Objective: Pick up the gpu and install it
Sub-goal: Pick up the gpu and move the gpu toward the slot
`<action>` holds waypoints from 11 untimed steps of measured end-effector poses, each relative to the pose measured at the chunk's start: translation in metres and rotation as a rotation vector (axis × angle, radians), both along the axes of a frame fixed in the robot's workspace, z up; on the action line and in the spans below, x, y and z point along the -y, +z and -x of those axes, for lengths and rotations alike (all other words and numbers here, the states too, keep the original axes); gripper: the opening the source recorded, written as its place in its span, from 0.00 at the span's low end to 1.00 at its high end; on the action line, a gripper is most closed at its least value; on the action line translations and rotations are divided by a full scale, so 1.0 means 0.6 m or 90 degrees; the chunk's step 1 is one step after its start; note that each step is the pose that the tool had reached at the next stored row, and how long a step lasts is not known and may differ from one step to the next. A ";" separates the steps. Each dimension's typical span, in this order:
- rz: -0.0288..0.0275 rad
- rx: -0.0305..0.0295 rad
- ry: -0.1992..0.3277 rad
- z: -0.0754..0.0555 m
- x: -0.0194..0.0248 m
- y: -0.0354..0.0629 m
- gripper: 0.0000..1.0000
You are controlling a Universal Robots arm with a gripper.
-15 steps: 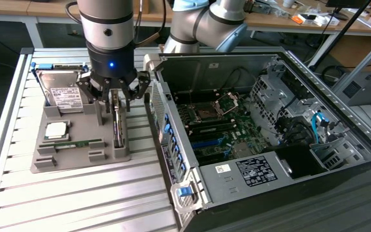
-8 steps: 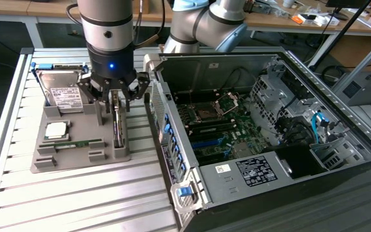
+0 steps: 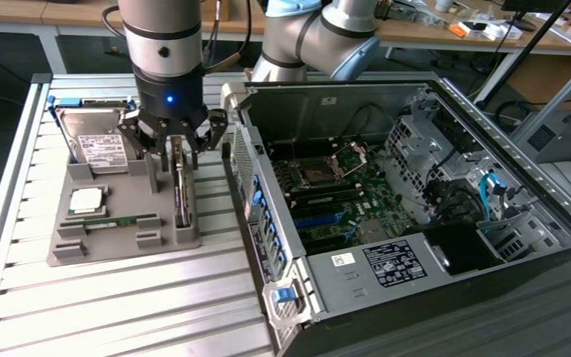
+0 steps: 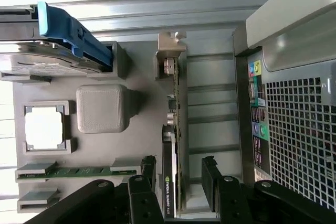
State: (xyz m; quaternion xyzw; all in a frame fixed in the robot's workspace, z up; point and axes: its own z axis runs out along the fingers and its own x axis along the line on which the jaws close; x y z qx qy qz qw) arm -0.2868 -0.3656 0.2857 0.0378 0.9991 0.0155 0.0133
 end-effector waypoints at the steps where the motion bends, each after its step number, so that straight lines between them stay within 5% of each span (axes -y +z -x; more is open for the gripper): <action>1: 0.0000 0.0001 0.000 0.001 -0.0016 -0.001 0.48; 11: 0.0003 0.0000 0.000 0.007 -0.0100 -0.022 0.48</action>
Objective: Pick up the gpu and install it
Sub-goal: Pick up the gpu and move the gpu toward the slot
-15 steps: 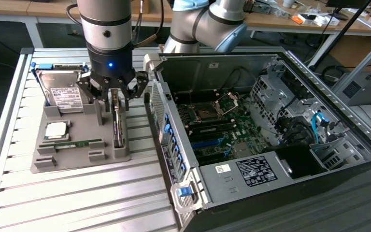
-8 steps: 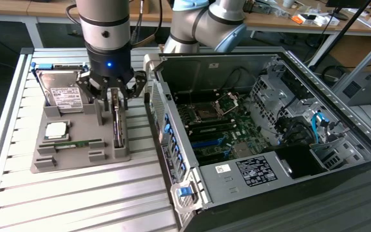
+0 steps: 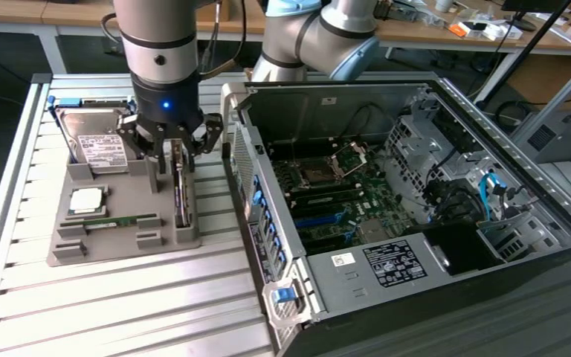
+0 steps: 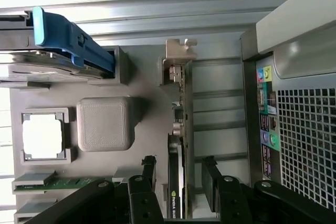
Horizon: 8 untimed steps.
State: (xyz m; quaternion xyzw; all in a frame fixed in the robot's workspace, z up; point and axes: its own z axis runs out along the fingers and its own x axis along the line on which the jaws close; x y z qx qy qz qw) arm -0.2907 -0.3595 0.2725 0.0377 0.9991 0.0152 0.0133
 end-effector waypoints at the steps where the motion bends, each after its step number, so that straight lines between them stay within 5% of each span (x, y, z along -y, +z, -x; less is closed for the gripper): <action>1: 0.0000 0.0000 0.000 0.000 -0.0001 -0.003 0.48; 8: 0.0002 0.0000 0.000 0.000 -0.0032 -0.024 0.48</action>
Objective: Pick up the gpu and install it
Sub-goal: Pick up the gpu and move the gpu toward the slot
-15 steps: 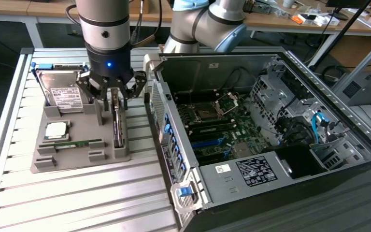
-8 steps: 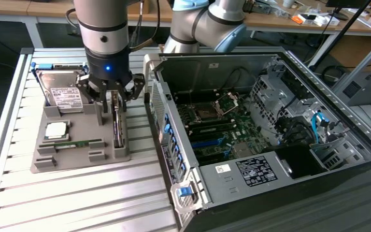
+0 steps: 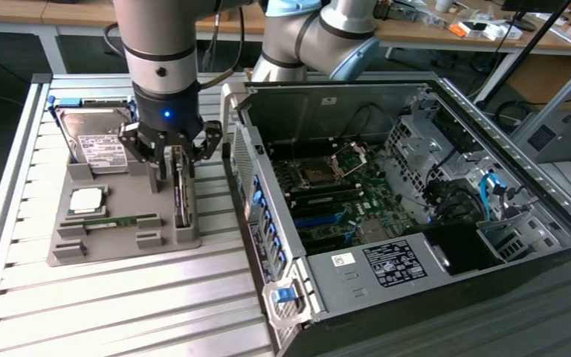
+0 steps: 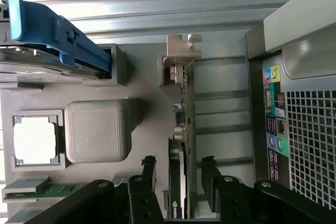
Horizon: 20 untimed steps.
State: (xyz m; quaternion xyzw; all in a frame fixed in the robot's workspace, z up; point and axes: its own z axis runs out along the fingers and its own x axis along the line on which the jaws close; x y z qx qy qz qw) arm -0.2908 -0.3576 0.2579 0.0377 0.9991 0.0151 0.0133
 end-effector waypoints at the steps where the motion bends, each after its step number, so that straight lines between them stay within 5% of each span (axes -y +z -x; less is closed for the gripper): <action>1: 0.0001 0.0000 0.000 0.000 -0.0011 -0.003 0.48; 6: 0.0008 0.0000 0.001 0.000 -0.0041 -0.019 0.48; 18: 0.0008 0.0000 0.001 0.000 -0.0041 -0.020 0.48; 20: 0.0008 0.0000 0.001 0.000 -0.0042 -0.020 0.40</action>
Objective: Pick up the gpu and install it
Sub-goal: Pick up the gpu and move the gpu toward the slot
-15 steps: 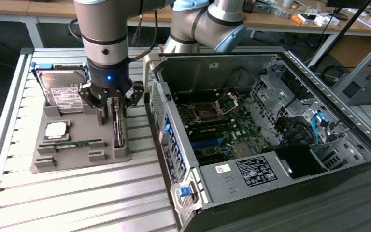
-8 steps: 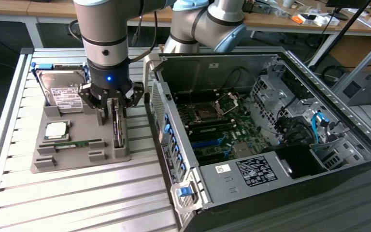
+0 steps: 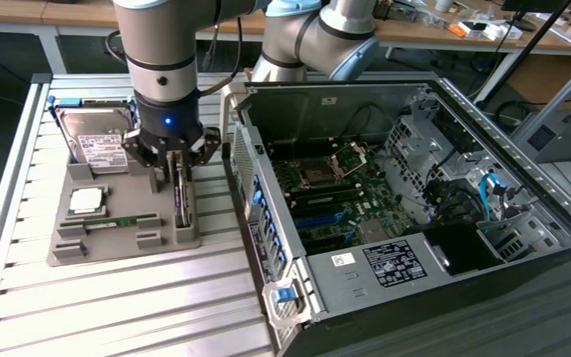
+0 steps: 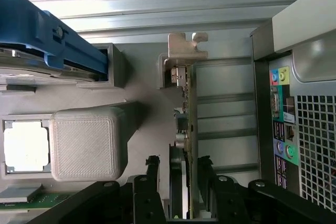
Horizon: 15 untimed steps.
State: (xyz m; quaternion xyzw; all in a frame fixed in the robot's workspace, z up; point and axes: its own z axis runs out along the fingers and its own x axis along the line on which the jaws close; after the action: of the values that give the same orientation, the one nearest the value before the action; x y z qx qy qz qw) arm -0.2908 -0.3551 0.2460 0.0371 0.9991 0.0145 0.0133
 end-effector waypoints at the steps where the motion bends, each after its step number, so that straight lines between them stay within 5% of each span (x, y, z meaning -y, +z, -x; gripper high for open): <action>1: 0.0000 0.0000 0.000 0.000 0.0000 0.000 0.34; 4: 0.0000 0.0000 0.000 0.000 0.0000 0.000 0.27; 15: 0.0000 0.0000 0.000 0.000 0.0000 0.000 0.27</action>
State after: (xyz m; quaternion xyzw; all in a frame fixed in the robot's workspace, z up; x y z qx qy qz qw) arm -0.2908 -0.3551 0.2460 0.0371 0.9991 0.0145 0.0133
